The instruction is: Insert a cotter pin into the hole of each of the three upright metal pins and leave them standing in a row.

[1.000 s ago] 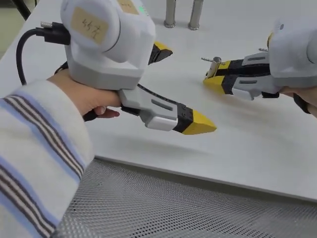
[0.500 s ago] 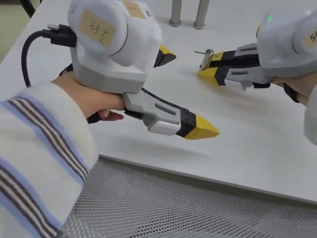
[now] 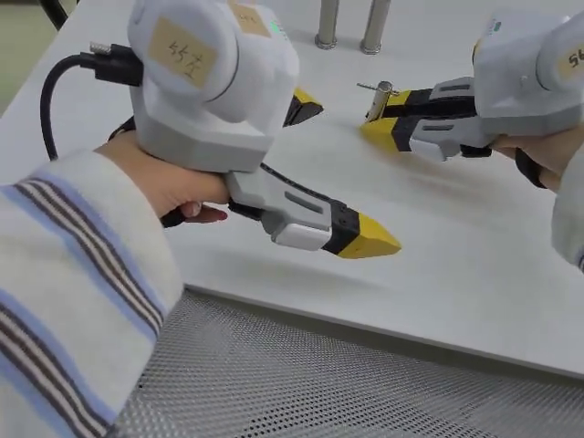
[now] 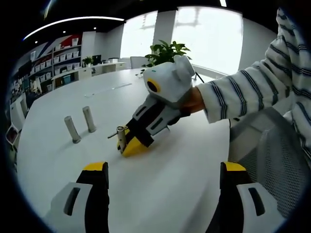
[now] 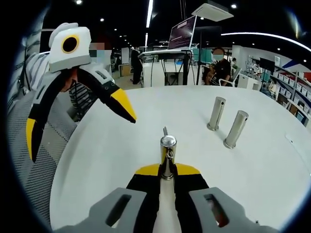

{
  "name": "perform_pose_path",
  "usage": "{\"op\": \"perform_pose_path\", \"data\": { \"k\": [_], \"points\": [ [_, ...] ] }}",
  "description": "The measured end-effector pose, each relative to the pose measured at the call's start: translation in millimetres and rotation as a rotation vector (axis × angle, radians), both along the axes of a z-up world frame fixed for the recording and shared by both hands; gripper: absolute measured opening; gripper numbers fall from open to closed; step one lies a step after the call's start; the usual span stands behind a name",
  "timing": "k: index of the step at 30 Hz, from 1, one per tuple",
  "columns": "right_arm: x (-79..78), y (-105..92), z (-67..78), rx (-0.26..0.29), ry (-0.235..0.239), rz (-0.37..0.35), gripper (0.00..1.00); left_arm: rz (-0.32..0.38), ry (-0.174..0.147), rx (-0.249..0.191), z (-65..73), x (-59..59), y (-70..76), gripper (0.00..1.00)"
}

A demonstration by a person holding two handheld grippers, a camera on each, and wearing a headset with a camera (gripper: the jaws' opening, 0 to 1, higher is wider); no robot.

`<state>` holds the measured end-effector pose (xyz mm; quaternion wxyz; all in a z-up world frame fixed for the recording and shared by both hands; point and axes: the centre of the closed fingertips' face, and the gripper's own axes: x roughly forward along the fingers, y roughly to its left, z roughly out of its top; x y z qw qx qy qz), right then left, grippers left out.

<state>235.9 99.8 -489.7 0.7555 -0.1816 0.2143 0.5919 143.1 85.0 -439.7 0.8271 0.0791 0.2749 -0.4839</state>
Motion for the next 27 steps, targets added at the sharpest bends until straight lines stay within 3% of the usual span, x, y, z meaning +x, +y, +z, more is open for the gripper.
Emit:
{"op": "perform_pose_path", "data": {
  "k": [4, 8, 16, 27],
  "points": [
    [3.7, 1.0, 1.1, 0.001, -0.019, -0.013, 0.13, 0.002, 0.003, 0.004, 0.1, -0.9, 0.6, 0.94],
    [2.8, 1.8, 3.4, 0.002, -0.027, -0.009, 0.11, 0.003, 0.005, 0.012, -0.8, -1.4, 2.2, 0.94],
    [4.7, -15.7, 3.7, -0.036, -0.044, -0.024, 0.14, 0.011, 0.006, 0.014, 0.5, -0.7, 4.8, 0.94],
    [-13.3, -37.0, 28.0, -0.016, -0.043, -0.039, 0.16, 0.013, -0.003, 0.023, 5.7, -0.1, 8.5, 0.93]
  ]
}}
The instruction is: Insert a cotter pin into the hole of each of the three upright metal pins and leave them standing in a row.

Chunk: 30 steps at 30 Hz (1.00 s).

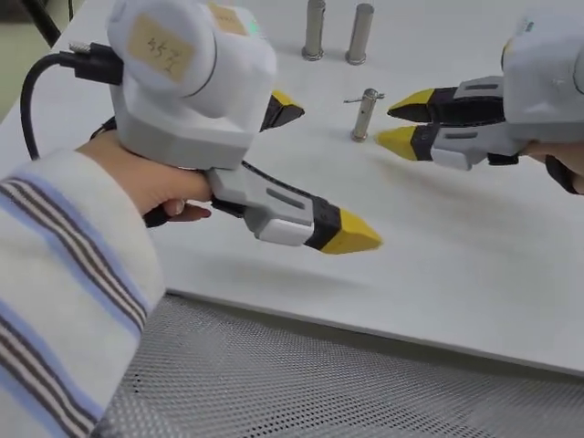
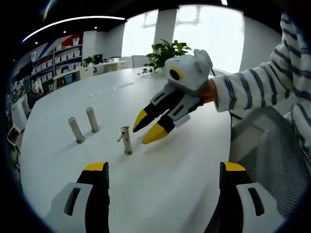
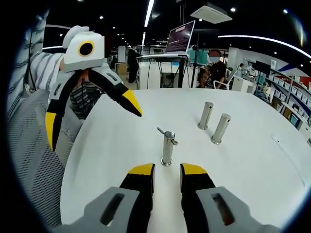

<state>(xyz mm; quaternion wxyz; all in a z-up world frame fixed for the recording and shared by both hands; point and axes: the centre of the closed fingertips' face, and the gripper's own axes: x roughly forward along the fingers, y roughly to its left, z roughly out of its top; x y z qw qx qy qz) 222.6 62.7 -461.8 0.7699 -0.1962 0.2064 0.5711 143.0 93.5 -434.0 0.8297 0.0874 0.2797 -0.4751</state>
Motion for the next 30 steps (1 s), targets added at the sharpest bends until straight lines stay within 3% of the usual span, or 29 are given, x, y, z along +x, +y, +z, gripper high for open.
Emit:
{"op": "perform_pose_path", "data": {
  "k": [6, 7, 9, 12, 16, 23, 25, 27, 30],
  "points": [
    [-11.0, -24.4, 14.1, 0.033, 0.026, -0.072, 0.22, 0.007, -0.017, 0.01, 4.0, 1.0, 7.7, 0.93],
    [-11.7, -28.3, 16.9, 0.048, 0.043, -0.106, 0.27, 0.009, -0.018, 0.008, 5.1, 1.2, 8.8, 0.94],
    [-15.4, -36.7, 26.4, 0.092, 0.05, -0.144, 0.44, 0.014, -0.021, 0.002, 7.3, 2.1, 11.6, 0.94],
    [-24.5, -51.1, 35.2, 0.139, 0.118, -0.221, 0.62, 0.029, -0.023, 0.005, 7.8, 4.7, 16.7, 0.97],
    [-32.7, -66.6, 40.0, 0.125, 0.107, -0.269, 0.76, 0.037, -0.022, 0.005, 8.2, 6.8, 22.0, 0.98],
    [-51.5, -81.9, 45.4, 0.134, 0.149, -0.345, 0.92, 0.075, -0.036, -0.018, 14.4, 15.2, 28.8, 0.98],
    [-57.1, -93.4, 38.5, 0.055, 0.152, -0.372, 0.92, 0.074, -0.049, -0.022, 16.9, 17.1, 30.0, 0.98],
    [-61.3, -94.3, 39.1, 0.054, 0.148, -0.378, 0.94, 0.08, -0.055, -0.01, 17.7, 19.4, 32.5, 0.98],
    [-72.7, -97.6, 36.6, 0.052, 0.211, -0.416, 0.98, 0.087, -0.046, -0.017, 19.5, 21.9, 34.5, 0.98]
  ]
}}
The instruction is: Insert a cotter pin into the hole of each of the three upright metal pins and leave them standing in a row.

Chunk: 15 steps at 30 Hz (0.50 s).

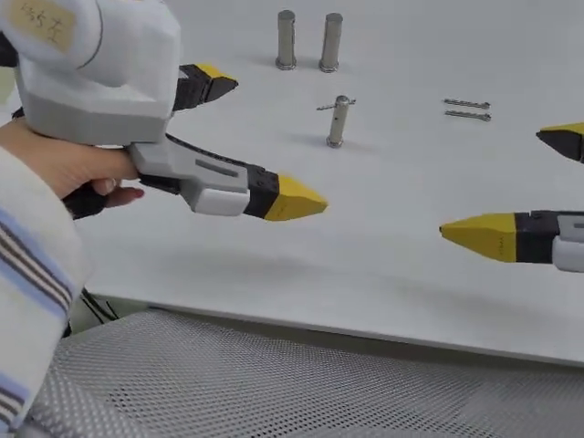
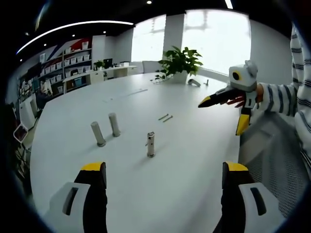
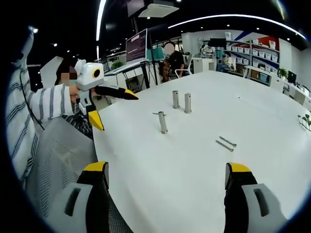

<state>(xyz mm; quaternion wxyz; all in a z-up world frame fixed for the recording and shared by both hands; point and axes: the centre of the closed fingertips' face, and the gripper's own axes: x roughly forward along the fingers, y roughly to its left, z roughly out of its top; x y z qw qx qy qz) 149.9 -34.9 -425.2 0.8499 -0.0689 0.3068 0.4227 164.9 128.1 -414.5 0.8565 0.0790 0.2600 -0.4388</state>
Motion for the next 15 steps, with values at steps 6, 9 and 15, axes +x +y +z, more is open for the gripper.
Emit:
{"op": "perform_pose_path", "data": {
  "k": [6, 9, 15],
  "points": [
    [-15.5, -5.6, -6.1, -0.027, 0.034, -0.041, 0.98, 0.03, 0.004, -0.003, 0.3, 7.1, 4.0, 0.98],
    [-22.8, -6.4, -4.7, -0.013, 0.049, -0.061, 0.98, 0.035, 0.006, -0.02, 3.2, 10.9, 3.3, 0.98],
    [-34.6, -7.6, -4.1, -0.013, 0.068, -0.072, 0.98, 0.076, -0.015, -0.009, 7.0, 33.6, 8.7, 0.94]
  ]
}}
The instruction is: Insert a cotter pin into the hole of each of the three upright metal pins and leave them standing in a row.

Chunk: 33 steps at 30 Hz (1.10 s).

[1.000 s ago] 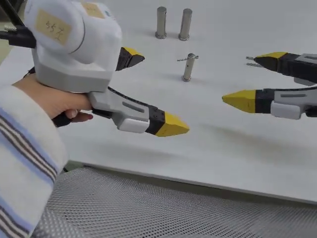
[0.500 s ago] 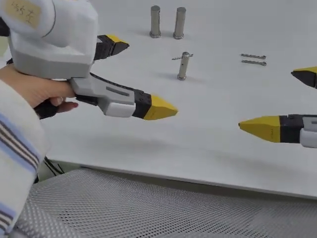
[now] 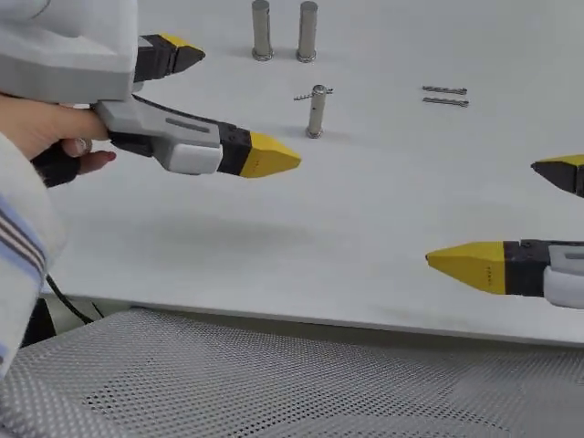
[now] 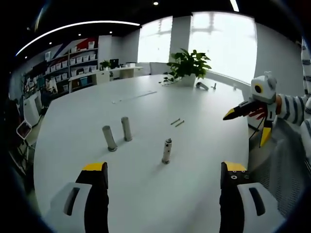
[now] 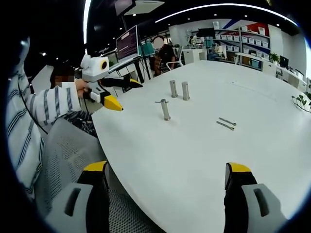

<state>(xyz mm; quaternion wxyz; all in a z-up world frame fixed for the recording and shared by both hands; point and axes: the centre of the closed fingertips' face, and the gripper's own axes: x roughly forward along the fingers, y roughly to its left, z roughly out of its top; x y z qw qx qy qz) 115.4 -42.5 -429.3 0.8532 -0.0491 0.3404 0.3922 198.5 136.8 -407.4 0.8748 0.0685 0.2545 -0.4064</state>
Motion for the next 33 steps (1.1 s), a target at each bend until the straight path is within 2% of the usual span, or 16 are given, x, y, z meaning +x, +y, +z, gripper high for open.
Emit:
{"op": "perform_pose_path", "data": {
  "k": [1, 3, 9, 16, 20, 23, 25, 26, 28, 29, 31, 32, 33],
  "points": [
    [-1.2, -0.3, 0.3, 0.001, 0.002, -0.003, 0.97, 0.016, -0.011, -0.006, 1.8, 10.2, 2.9, 0.93],
    [-3.8, -1.8, 1.9, 0.002, 0.002, -0.012, 0.97, 0.019, -0.024, 0.001, 3.1, 20.5, 5.4, 0.93],
    [-5.5, -7.8, 5.0, 0.004, 0.002, -0.035, 0.97, 0.009, -0.048, 0.065, -2.6, 50.5, 14.4, 0.92],
    [-5.4, -16.4, 7.1, -0.001, -0.002, -0.06, 0.96, 0.028, -0.049, 0.075, -9.1, 82.7, 22.4, 0.89],
    [-7.3, -18.4, 7.5, -0.003, 0.007, -0.076, 0.95, 0.045, -0.045, 0.09, -14.2, 98.6, 26.3, 0.88],
    [-7.8, -21.3, 7.3, -0.011, 0.007, -0.086, 0.95, 0.062, -0.045, 0.093, -16.4, 106.4, 27.3, 0.85],
    [-7.5, -24.5, 6.8, -0.013, 0.012, -0.095, 0.94, 0.101, -0.009, 0.054, -20.5, 113.3, 26.7, 0.8],
    [-7.0, -25.4, 7.2, -0.009, 0.011, -0.1, 0.94, 0.097, -0.013, 0.032, -20.3, 117.2, 24.3, 0.77],
    [-6.1, -27.1, 7.8, -0.009, 0.01, -0.109, 0.94, 0.097, -0.015, 0.041, -23.4, 121.9, 23.9, 0.73],
    [-5.9, -28.1, 7.8, -0.013, 0.009, -0.109, 0.94, 0.099, -0.013, 0.058, -26.8, 124.7, 23.6, 0.72],
    [-5.9, -29.7, 7.5, -0.022, 0.013, -0.111, 0.94, 0.107, -0.001, 0.061, -32.6, 129.8, 22.7, 0.71],
    [-5.9, -29.6, 7.8, -0.021, 0.015, -0.109, 0.94, 0.11, -0.002, 0.06, -34.0, 131.6, 22.2, 0.69],
    [-5.6, -29.2, 9.1, -0.018, 0.015, -0.108, 0.94, 0.119, -0.009, 0.077, -36.9, 135.5, 22.8, 0.64]
  ]
}}
